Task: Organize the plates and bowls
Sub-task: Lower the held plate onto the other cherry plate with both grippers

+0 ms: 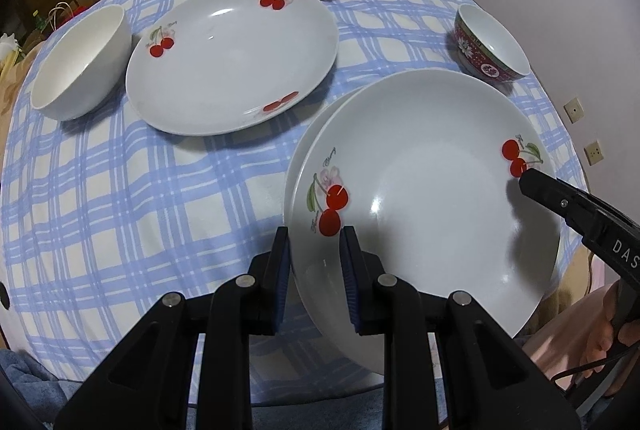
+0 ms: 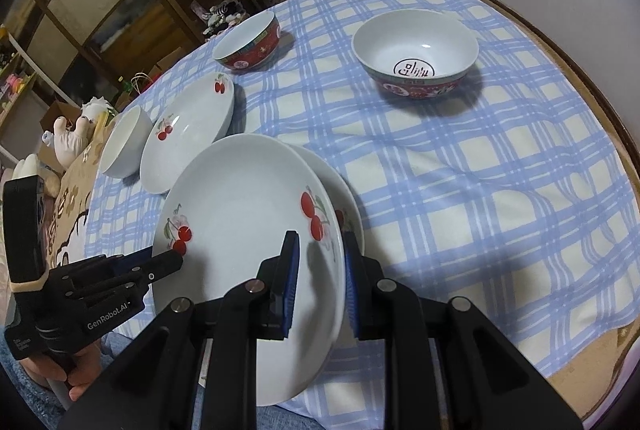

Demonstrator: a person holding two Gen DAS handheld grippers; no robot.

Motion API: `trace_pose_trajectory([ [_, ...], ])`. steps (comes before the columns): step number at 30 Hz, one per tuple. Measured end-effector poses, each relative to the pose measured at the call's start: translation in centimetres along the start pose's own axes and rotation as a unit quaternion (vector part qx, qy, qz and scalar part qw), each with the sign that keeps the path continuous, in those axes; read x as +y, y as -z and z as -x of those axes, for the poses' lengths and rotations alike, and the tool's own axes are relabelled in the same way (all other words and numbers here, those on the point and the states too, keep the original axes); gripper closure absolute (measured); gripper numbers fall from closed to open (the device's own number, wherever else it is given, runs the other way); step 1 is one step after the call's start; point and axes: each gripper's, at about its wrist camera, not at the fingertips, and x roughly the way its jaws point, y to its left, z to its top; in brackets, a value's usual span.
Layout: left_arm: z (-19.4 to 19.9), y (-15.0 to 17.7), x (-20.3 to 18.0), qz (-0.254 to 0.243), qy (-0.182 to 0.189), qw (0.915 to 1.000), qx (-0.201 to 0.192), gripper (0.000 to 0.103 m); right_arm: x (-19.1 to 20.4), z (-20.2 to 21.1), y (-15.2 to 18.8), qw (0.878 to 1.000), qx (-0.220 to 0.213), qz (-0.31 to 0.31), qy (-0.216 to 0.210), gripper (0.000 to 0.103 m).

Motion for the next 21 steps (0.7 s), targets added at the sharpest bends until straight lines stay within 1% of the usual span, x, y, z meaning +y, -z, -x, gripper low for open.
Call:
trace_pose_trajectory([
  [11, -0.5, -0.1, -0.2, -0.006, -0.007, 0.9999, -0.005, 0.08, -0.3, -0.7, 0.0, 1.0, 0.008, -0.005, 0.011, 0.081],
  [21, -0.7, -0.2, -0.1, -0.005, -0.005, 0.9999, -0.008, 0.08, -0.4, -1.5, -0.1, 1.0, 0.021, -0.009, 0.013, 0.081],
])
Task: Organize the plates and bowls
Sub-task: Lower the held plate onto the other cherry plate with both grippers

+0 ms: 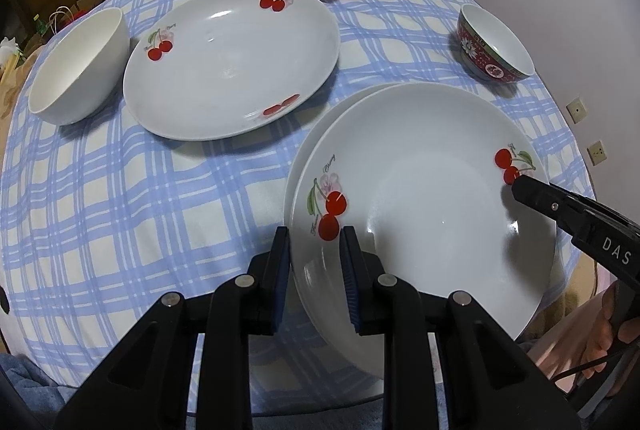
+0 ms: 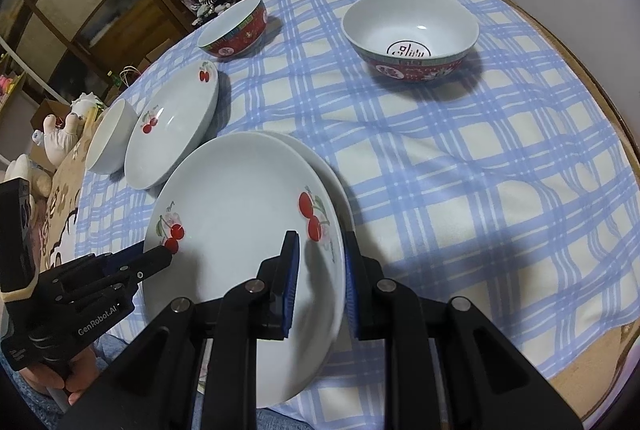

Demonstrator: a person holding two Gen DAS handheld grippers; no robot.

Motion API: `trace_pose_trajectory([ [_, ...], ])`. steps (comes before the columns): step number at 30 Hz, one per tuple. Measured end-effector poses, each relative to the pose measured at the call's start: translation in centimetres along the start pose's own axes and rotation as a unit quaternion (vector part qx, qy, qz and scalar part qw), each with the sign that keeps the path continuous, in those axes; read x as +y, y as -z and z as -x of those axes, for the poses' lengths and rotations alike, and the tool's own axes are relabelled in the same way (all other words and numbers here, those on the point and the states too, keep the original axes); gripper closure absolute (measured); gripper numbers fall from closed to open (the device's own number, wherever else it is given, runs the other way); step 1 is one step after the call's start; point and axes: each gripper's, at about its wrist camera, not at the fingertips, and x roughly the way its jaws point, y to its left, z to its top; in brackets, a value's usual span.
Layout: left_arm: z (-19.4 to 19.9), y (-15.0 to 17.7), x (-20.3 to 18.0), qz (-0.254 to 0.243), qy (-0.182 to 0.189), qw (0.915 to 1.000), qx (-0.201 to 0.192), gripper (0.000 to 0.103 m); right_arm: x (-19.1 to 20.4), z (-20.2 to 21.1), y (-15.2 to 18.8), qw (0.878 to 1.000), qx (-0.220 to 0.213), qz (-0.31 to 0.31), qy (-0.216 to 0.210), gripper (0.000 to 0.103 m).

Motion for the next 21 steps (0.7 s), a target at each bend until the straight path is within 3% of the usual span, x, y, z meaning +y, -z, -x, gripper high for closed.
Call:
trace_pose_trajectory([
  [21, -0.77, -0.28, -0.34, -0.021, -0.022, 0.9995, -0.002, 0.079, 0.05, -0.57, 0.07, 1.0, 0.014, -0.001, -0.005, 0.079],
])
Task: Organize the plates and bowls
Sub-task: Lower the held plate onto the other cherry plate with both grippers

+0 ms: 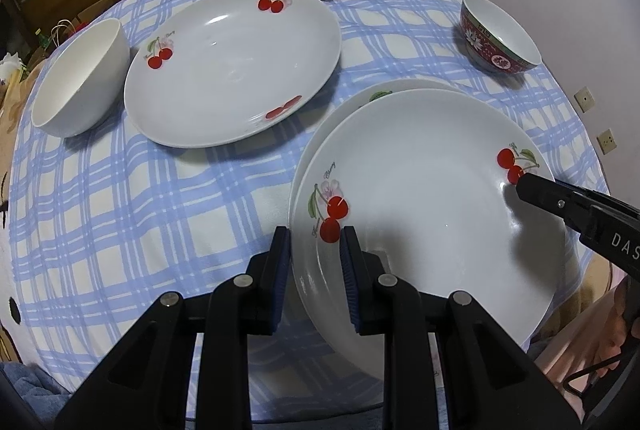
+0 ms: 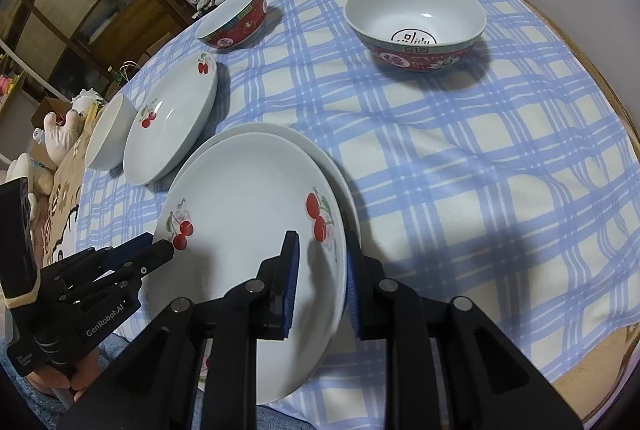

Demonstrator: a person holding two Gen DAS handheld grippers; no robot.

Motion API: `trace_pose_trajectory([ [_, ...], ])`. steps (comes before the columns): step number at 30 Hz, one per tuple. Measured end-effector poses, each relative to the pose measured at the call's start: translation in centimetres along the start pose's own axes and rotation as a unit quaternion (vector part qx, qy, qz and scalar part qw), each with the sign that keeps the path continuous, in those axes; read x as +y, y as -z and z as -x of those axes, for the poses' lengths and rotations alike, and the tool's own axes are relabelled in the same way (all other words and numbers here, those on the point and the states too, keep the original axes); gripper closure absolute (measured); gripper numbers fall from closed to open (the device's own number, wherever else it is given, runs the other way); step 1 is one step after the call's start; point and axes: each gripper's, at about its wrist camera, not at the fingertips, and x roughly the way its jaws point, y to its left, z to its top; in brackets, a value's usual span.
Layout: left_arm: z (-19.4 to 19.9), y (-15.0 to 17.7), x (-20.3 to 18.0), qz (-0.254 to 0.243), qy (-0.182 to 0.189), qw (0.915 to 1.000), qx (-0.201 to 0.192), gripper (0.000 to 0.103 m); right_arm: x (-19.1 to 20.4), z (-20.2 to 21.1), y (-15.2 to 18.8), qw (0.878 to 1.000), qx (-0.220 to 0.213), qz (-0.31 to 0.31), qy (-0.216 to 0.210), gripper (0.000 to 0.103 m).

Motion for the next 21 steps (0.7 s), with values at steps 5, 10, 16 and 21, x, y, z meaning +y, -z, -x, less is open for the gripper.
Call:
trace_pose_trajectory([
  [5, 0.15, 0.07, 0.08, 0.003, 0.005, 1.0, -0.001, 0.079, 0.1, 0.05, 0.06, 1.0, -0.001, -0.002, 0.0, 0.079],
  [10, 0.46, 0.36, 0.35, 0.006, 0.008, 0.9999, -0.005, 0.078, -0.07, 0.35, -0.03, 1.0, -0.008, -0.002, 0.003, 0.079],
  [16, 0.46, 0.43, 0.56, 0.011, 0.003, 0.9999, -0.004, 0.078, -0.16, 0.43, -0.06, 1.0, -0.009, -0.004, 0.003, 0.079],
  [21, 0.44, 0.42, 0.81, 0.018, 0.0, 0.9998, -0.006, 0.077, -0.19, 0.46, -0.08, 1.0, -0.009, -0.004, 0.003, 0.079],
])
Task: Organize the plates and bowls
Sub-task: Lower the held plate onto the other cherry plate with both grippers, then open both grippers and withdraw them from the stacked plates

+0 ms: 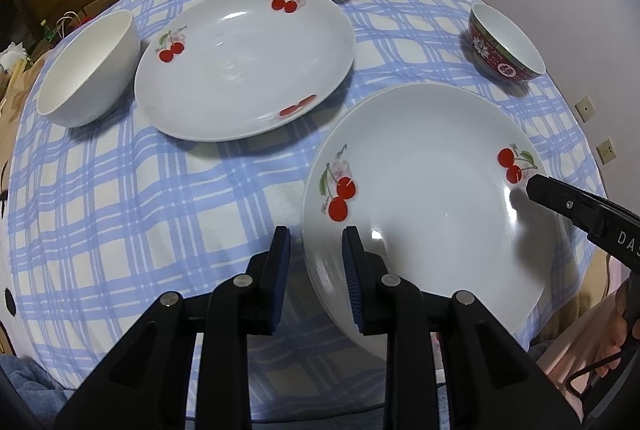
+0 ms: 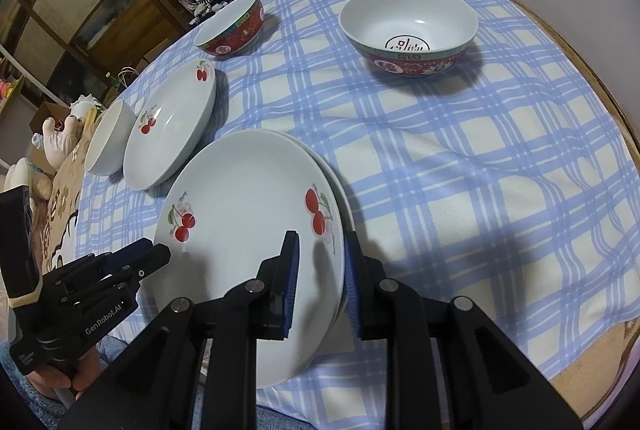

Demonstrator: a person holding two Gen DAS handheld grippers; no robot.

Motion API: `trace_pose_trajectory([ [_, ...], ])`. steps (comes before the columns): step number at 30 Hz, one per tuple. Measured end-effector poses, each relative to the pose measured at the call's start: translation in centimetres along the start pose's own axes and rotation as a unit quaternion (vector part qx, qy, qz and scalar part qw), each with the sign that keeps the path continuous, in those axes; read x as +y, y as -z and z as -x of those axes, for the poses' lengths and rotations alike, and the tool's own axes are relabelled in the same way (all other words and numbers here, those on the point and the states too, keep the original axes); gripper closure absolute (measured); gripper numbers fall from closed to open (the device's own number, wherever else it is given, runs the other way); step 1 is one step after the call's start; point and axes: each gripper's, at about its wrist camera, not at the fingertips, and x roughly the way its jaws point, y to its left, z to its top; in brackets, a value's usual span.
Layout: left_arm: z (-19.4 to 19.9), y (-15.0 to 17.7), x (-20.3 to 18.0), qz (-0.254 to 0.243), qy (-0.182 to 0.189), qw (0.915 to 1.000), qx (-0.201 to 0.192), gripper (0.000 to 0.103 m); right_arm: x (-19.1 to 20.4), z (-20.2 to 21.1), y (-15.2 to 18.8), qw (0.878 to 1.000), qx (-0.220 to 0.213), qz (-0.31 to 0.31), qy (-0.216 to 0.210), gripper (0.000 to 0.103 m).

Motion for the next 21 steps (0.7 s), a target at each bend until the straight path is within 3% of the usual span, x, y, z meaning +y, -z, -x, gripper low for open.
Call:
trace_pose_trajectory([
  [18, 2.1, 0.1, 1.0, 0.019, 0.004, 0.9995, -0.026, 0.077, 0.0, 1.2, 0.0, 1.0, -0.027, 0.001, -0.001, 0.077],
  [19, 2.3, 0.1, 1.1, 0.02, 0.006, 0.9995, -0.024, 0.077, 0.0, 1.4, 0.1, 1.0, -0.03, 0.001, 0.0, 0.072],
  [21, 2.6, 0.2, 1.2, 0.02, 0.015, 0.9995, -0.021, 0.076, 0.1, 1.9, 0.1, 0.999, -0.041, 0.002, 0.008, 0.052],
])
